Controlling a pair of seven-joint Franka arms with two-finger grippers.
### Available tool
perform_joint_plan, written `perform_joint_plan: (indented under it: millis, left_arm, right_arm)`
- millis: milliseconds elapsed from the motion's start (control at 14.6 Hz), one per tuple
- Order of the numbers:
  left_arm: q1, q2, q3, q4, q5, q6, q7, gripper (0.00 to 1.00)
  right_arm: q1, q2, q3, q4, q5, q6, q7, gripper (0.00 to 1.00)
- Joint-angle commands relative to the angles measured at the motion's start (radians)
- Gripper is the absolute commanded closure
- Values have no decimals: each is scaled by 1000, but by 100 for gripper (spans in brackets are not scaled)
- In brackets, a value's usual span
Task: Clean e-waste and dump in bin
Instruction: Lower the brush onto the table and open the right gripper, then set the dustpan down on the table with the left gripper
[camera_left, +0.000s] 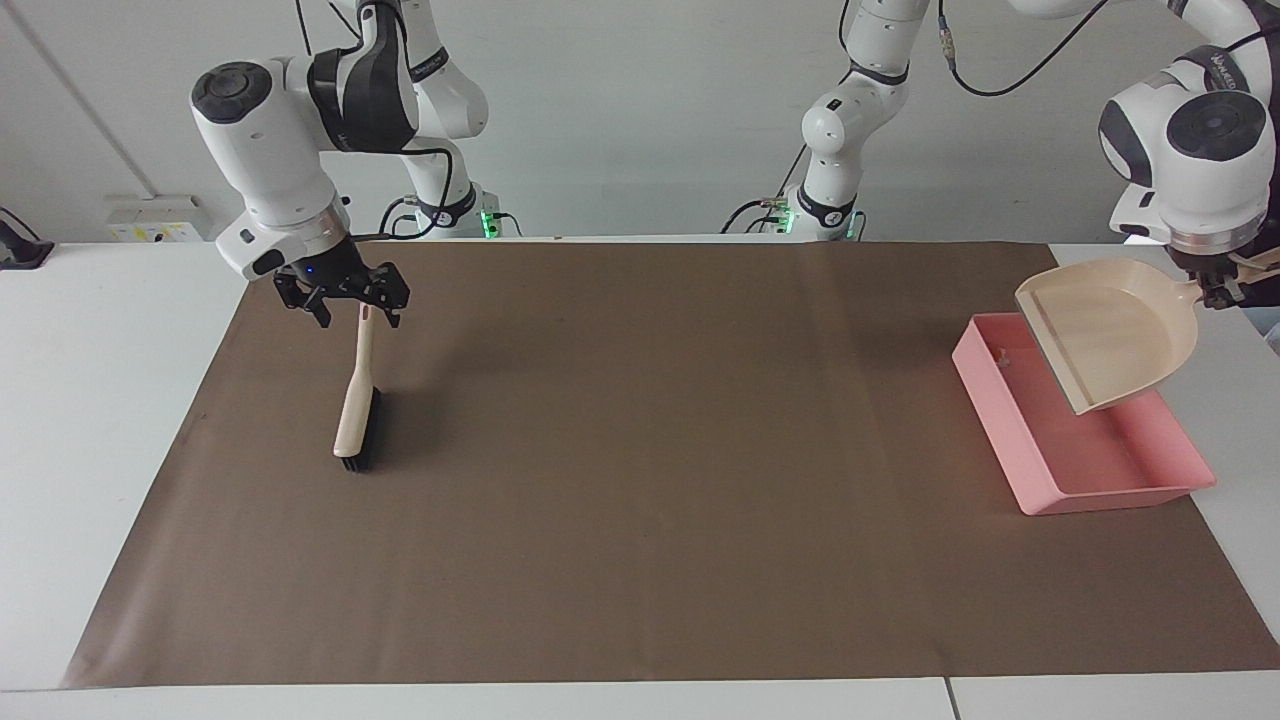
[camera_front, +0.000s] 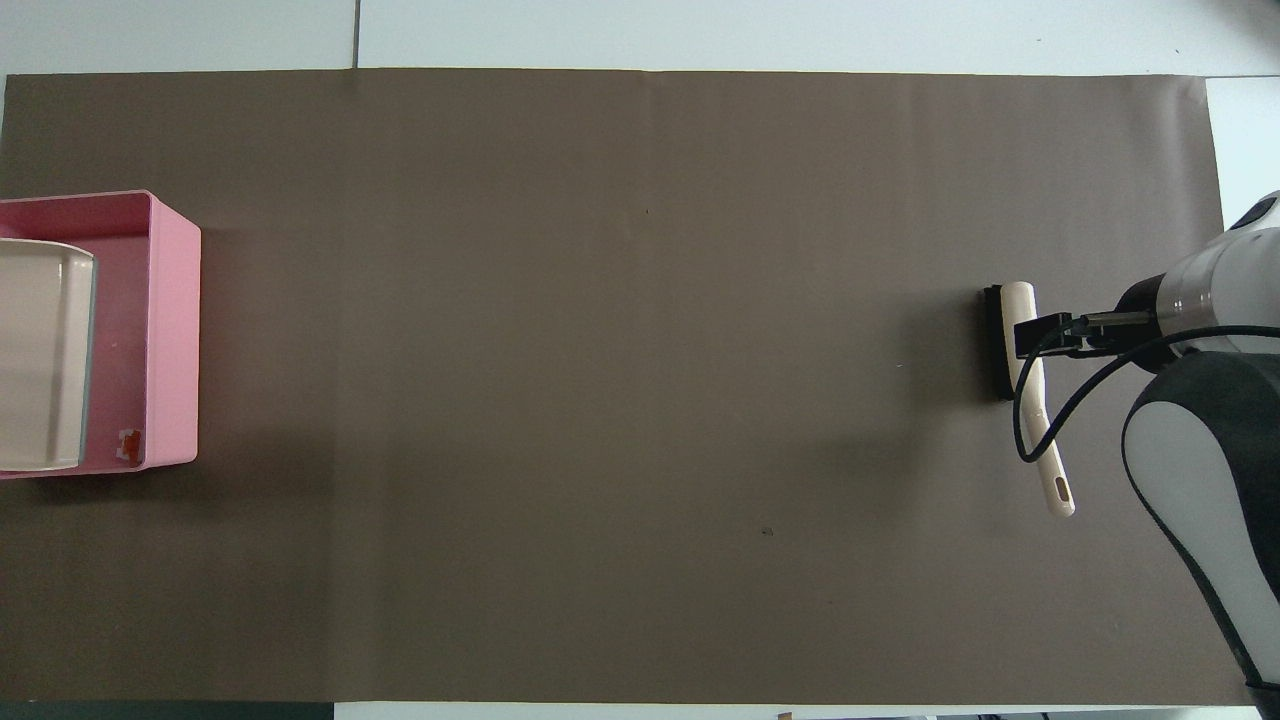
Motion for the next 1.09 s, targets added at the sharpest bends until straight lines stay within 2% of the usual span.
perform_joint_plan:
  millis: [0, 137, 273, 410, 615, 683, 820, 1025]
  left_arm:
    - [-74, -46, 9, -62, -125, -9, -22, 98]
    - [-144, -44, 9, -88, -212, -15, -74, 98]
    - [-228, -46, 7, -157, -236, -5, -137, 98]
    - [-325, -35, 9, -198, -278, 15, -246, 98]
    - [-478, -21, 9, -287, -280, 81, -419, 98]
    - [-512, 8, 10, -292, -280, 99, -454, 98]
    - [-543, 57, 10, -295, -280, 154, -467, 98]
    - [-565, 79, 10, -326, -277, 207, -452, 98]
  right_arm:
    - [-17, 7, 5, 132, -6, -107, 9, 0]
    - [-26, 25, 3, 247, -5, -215, 17, 0]
    - [-50, 38, -1, 316, 4, -295, 25, 0]
    - [-44, 26, -14, 329, 6, -331, 67, 0]
    - [87, 33, -156, 333, 0, -337, 95, 0]
    - [106, 42, -176, 352, 0, -339, 94, 0]
    - [109, 47, -181, 353, -6, -340, 92, 0]
    - [101, 30, -178, 335, -5, -342, 88, 0]
